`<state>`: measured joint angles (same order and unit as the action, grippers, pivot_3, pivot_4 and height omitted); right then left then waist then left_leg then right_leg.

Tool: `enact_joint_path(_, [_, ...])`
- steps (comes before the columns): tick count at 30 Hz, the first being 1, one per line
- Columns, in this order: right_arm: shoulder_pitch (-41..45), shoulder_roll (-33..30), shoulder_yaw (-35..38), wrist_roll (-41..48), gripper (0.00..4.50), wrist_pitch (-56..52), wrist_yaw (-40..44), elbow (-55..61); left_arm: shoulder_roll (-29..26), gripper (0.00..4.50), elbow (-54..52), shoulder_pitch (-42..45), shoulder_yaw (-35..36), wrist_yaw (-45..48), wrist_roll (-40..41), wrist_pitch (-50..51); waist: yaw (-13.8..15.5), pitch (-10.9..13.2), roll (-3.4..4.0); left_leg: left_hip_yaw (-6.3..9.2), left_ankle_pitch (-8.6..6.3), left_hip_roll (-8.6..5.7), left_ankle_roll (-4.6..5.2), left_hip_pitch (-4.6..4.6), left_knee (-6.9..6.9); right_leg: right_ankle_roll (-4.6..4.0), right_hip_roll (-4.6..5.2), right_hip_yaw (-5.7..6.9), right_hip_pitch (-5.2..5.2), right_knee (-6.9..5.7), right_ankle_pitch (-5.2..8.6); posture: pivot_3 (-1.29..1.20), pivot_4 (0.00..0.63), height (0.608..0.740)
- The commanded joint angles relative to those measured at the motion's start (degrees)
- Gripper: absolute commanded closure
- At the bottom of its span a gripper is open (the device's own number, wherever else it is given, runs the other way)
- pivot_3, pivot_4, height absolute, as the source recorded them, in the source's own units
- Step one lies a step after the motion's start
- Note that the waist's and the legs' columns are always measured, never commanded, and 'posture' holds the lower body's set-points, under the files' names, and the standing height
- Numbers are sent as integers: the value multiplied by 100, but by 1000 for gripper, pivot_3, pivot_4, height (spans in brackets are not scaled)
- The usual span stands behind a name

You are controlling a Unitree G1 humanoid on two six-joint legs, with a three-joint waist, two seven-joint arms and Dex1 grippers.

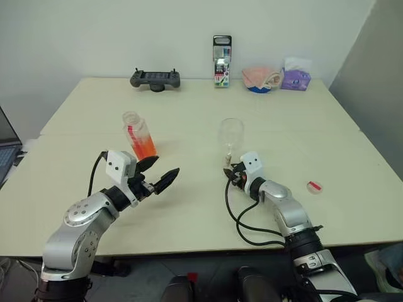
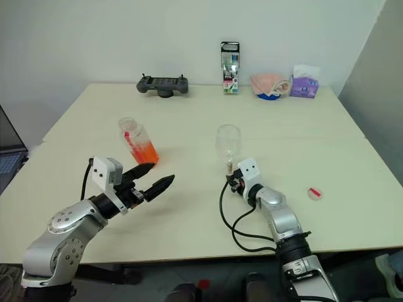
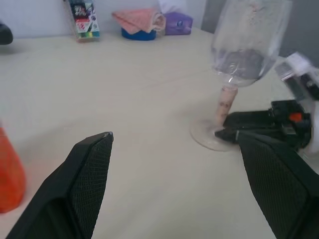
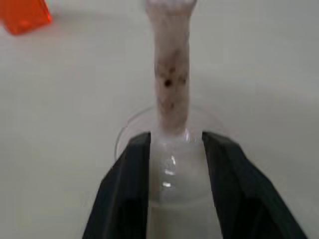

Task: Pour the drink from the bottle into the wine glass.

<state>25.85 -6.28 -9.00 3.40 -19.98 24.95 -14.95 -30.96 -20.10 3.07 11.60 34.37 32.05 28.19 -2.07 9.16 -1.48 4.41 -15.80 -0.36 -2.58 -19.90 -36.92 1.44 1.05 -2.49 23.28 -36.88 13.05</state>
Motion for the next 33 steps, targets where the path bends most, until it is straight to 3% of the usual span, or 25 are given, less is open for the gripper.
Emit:
enact_joint_path(1, [-86, -41, -107, -58, 1570, -154, 58, -42, 35, 287, 15, 53, 102, -17, -101, -237, -15, 2, 0, 1, 0, 3, 0, -1, 1, 0, -2, 3, 1, 0, 0, 0, 150, 740])
enact_joint_path(5, [-147, -144, -175, -90, 139, -191, 85, 195, 72, 287, 165, 51, 145, -62, -232, -404, -38, 8, 6, 9, 0, 9, 0, -1, 11, 0, -8, 11, 3, -1, 1, 0, 150, 740])
enact_joint_path(6, [-180, -200, -208, -84, 26, -256, 139, 334, 91, 287, 214, 45, 178, -101, -288, -487, -40, 9, 7, 11, 0, 9, 0, -2, 10, 0, -8, 12, 3, 0, 1, 0, 150, 740])
enact_joint_path(13, [-429, -1127, -10, 289, 26, -1485, 695, 2404, 438, 287, 484, -3, 487, -847, -909, -1260, -11, 49, 9, 12, -1, 1, -2, -33, 6, 8, 2, 12, 25, 5, 3, 0, 150, 740])
enact_joint_path(18, [-326, -2570, 698, 1124, 26, -2665, 1567, 4064, 682, 287, 791, 145, 637, -1361, -1199, -1580, 37, 74, 3, 18, 0, -3, -4, -104, -1, 51, 6, 16, 89, 4, -19, 0, 150, 740])
enact_joint_path(20, [74, -3212, 1288, 1983, 26, -3425, 2135, 4479, 730, 287, 1023, 304, 717, -1643, -1328, -1639, 33, 101, -10, 21, -1, -2, -3, -104, -1, 52, 4, 22, 87, 5, -18, 0, 150, 740])
enact_joint_path(23, [561, -3716, 1768, 2787, 26, -4008, 2480, 4678, 828, 287, 1147, 421, 799, -1877, -1369, -1671, 18, 119, -17, 17, -1, -2, -3, -103, -4, 52, 3, 20, 85, 3, -20, 0, 150, 740])
enact_joint_path(27, [1882, -3990, 1983, 3076, 26, -4264, 2312, 4121, 846, 287, 1346, 743, 426, -1779, -1633, -1921, 23, 133, -20, 12, -1, -3, -2, -102, -3, 53, 1, 18, 86, 3, -20, 0, 150, 740])
enact_joint_path(33, [2326, -4028, 1855, 3347, 26, -4225, 2323, 3897, 801, 287, 2027, 1304, 465, -1979, -1856, -2121, 55, 134, -26, 14, -2, -4, -2, -112, -2, 56, 6, 21, 84, 16, -21, 0, 150, 740])
